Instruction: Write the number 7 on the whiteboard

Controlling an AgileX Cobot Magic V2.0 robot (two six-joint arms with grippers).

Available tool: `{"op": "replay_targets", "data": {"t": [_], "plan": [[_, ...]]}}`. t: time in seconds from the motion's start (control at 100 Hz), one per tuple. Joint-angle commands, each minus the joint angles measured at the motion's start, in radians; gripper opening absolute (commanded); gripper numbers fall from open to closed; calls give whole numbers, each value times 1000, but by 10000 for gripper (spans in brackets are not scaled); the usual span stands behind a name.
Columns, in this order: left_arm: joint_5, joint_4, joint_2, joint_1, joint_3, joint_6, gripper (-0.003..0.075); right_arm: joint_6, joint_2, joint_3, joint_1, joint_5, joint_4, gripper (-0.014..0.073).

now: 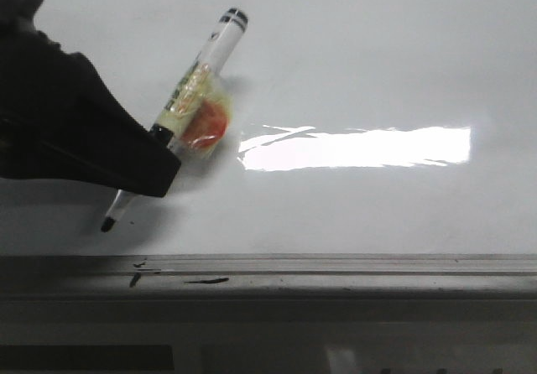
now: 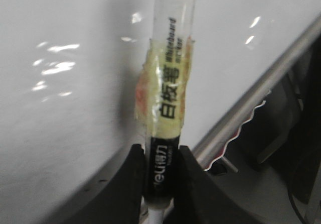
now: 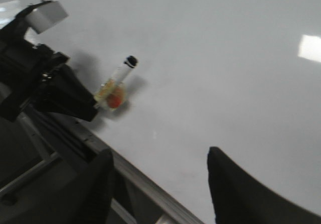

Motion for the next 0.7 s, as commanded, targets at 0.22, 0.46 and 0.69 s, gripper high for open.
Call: {"op": "replay_targets", "data": {"t": [0.22, 0.46, 0.69], "plan": [[154, -649, -150, -46, 65, 784, -20, -384, 89, -30, 84, 22, 383, 374], [332, -785, -148, -46, 93, 939, -20, -614, 197, -30, 207, 26, 531, 433], [386, -797, -148, -46, 93, 1014, -20, -764, 360, -30, 296, -1, 640, 444]]}}
